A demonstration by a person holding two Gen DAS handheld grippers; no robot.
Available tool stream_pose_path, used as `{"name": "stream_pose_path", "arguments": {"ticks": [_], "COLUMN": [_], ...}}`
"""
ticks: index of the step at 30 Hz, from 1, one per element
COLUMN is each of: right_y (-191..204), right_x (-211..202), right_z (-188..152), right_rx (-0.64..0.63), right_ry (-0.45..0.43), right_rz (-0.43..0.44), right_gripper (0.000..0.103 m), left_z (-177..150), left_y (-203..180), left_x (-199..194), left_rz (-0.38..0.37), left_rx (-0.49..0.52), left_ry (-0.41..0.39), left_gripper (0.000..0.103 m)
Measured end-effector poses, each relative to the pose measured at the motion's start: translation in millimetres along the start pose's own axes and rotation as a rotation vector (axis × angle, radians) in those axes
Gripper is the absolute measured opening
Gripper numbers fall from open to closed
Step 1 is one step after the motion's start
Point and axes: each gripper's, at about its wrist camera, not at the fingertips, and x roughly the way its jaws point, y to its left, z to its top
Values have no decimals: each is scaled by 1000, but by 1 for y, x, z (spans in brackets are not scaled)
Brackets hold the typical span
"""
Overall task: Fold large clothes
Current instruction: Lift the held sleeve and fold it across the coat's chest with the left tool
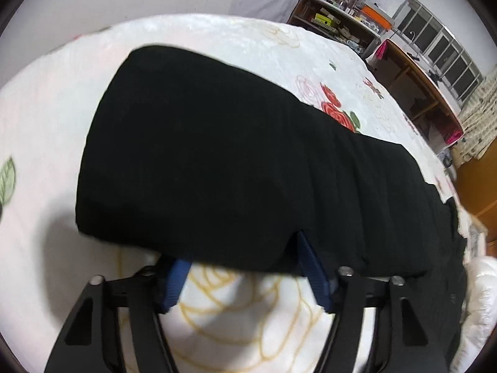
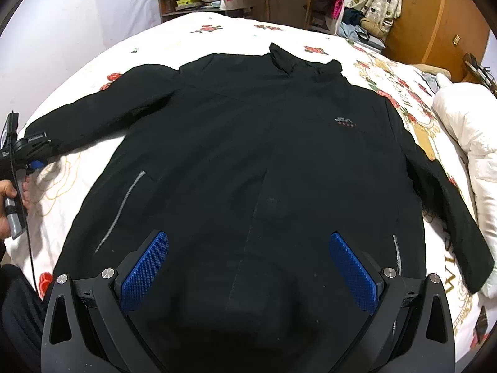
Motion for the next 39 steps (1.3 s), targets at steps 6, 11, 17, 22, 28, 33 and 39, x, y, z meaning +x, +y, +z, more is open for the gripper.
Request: {"name": "stream_pose_path", "arguments": {"ticks": [6,11,17,22,28,33,39], "right_y": [-5,-18,-41,-65,-108,-141,-166], "right_x": [2,-6,-29,-45,-60,-58,-46], "right_z": [-2,-9,-21,-35,-57,-70,-73], "right_rx": [21,56,106,159,256,318,343], "right_ry": [3,2,-29,-45,-63,-60,-54], "right_rz": [-12,-25,-38,-40,-75,-108,-135], "right_gripper": [103,103,103,103,103,103,103], "left_z": [14,29,41,31,-12,-69,-127], "left_y": [-16,-52,-131,-216,-327,-393,-435], "left_x": [-1,-43,-121,-172,-176,-143,-96], "left_rz": [35,16,-102,-240,-381,-456,-480], "left_rx": [65,184,353,487,651,746,830], "left_ry": [-19,-104,-229,-287,-254,-137,-6], "left_gripper": [18,10,10,10,9,9,10]}}
